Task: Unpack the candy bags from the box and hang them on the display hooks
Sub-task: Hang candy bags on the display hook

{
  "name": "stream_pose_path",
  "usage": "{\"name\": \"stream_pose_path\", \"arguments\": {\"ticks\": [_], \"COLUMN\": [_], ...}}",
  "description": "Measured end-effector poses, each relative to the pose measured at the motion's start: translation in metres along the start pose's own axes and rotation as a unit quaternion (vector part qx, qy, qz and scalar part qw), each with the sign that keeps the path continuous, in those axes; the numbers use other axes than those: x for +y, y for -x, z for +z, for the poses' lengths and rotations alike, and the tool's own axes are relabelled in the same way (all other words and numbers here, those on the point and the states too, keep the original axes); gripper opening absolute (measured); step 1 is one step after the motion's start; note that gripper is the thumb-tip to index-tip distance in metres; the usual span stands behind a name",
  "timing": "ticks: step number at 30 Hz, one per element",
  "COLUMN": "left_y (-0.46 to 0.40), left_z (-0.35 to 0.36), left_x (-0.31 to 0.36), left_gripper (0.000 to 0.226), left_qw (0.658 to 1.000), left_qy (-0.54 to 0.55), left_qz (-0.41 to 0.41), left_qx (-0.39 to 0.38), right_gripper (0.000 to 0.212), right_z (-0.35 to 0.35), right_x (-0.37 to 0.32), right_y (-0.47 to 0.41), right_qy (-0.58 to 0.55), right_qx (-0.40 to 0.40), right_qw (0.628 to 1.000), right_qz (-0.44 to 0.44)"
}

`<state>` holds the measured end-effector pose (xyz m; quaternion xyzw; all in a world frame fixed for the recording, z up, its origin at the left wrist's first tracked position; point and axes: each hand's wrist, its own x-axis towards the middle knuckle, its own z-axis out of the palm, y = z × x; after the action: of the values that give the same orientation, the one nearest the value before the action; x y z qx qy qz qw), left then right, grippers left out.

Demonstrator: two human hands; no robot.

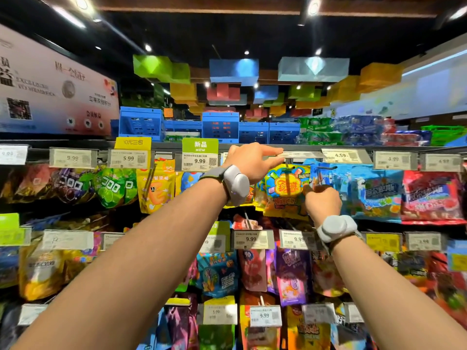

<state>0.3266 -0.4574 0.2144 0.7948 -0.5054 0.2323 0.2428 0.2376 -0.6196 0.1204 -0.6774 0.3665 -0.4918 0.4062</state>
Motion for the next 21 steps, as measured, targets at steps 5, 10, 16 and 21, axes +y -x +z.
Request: {"name": "stream_pose_path", "arguments": {"ticks": [5, 10, 16, 21], "left_y": [0.007, 0.018, 0.041, 0.075], "left_z": [0.008, 0.022, 0.025, 0.026], "left_x": [-0.008, -0.015, -0.018, -0.025], "left_gripper": [0.045, 0.042, 0.040, 0.036], "left_qw": [0.985, 0.967, 0.975, 0.975], "left_qy": [-0.156, -0.206, -0.115, 0.027], "left_qz": [0.066, 0.108, 0.101, 0.088], "left_qx": [0.038, 0.100, 0.164, 0.201], "right_gripper": [0.017, 0.023, 0.018, 0.016], "right_z": [-0.013, -0.022, -0.010, 0.010], "right_x": [0.006, 0.007, 0.012, 0.011], "right_y": [0.006, 0.024, 0.046, 0.078], "right_qy": [0.012, -0.025, -0.078, -0.108], "right_qx": [-0.006, -0.017, -0.030, -0.050], "right_qw": [0.999, 0.996, 0.994, 0.989], "right_qz": [-0.042, -0.082, -0.074, -0.088]}}
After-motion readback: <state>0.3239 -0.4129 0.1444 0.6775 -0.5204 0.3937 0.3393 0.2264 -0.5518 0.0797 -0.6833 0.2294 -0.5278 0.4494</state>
